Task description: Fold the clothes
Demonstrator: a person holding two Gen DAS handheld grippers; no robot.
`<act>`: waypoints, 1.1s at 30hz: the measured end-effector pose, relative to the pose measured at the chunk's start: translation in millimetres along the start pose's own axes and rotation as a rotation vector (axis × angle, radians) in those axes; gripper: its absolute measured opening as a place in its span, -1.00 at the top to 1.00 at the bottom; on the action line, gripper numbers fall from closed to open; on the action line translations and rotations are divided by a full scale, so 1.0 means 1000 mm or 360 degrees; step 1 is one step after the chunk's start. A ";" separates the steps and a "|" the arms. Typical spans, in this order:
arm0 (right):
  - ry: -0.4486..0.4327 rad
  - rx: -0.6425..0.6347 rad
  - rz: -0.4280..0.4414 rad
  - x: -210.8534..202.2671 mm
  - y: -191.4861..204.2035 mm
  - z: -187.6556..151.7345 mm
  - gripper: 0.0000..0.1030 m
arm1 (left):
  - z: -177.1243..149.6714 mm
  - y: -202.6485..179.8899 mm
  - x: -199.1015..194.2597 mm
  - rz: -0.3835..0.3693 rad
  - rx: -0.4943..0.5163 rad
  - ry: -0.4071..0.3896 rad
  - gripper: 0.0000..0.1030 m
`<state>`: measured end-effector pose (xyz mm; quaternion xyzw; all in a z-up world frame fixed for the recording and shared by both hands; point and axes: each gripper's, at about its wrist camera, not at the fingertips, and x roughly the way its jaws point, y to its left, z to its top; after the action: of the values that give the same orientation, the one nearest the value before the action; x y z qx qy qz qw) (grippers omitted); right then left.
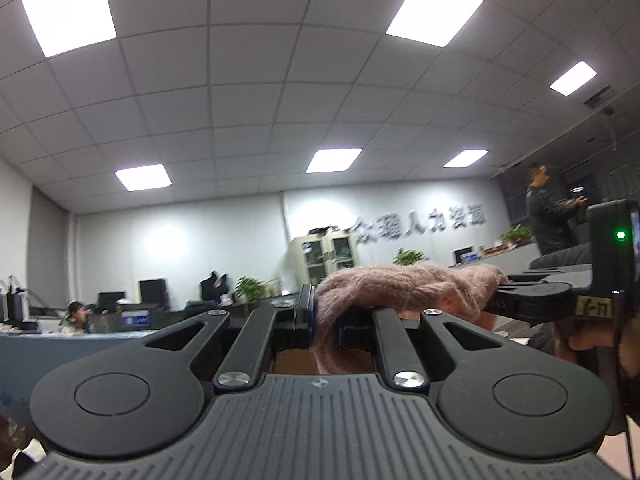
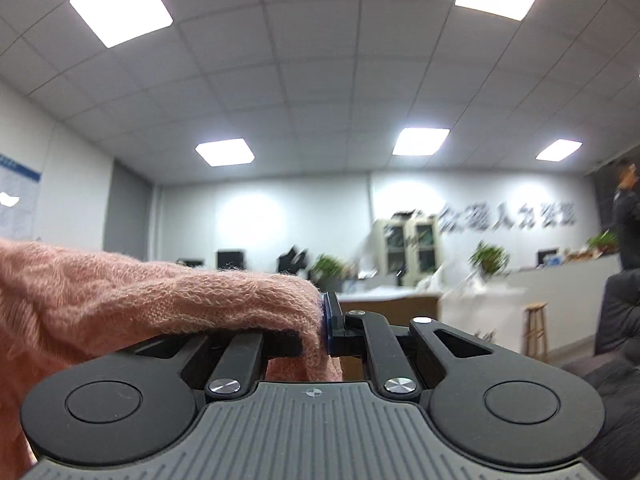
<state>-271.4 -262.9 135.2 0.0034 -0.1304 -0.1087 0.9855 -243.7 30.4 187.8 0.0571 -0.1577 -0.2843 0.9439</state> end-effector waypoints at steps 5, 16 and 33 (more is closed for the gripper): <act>-0.0207 0.0028 -0.0254 -0.034 -0.047 0.033 0.83 | 0.014 -0.032 0.004 -0.0234 -0.0089 -0.0083 0.83; -0.0430 0.0055 -0.0430 -0.051 -0.101 0.058 0.83 | 0.027 -0.096 0.018 -0.0637 -0.0184 -0.0192 0.83; 0.0561 0.0102 0.0816 0.147 0.149 -0.137 0.82 | -0.093 0.034 0.030 0.0007 -0.0160 0.0401 0.83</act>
<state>-65.4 -151.8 46.2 0.0203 0.0423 0.1500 0.9876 -171.8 43.6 114.9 0.0446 -0.0234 -0.2805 0.9585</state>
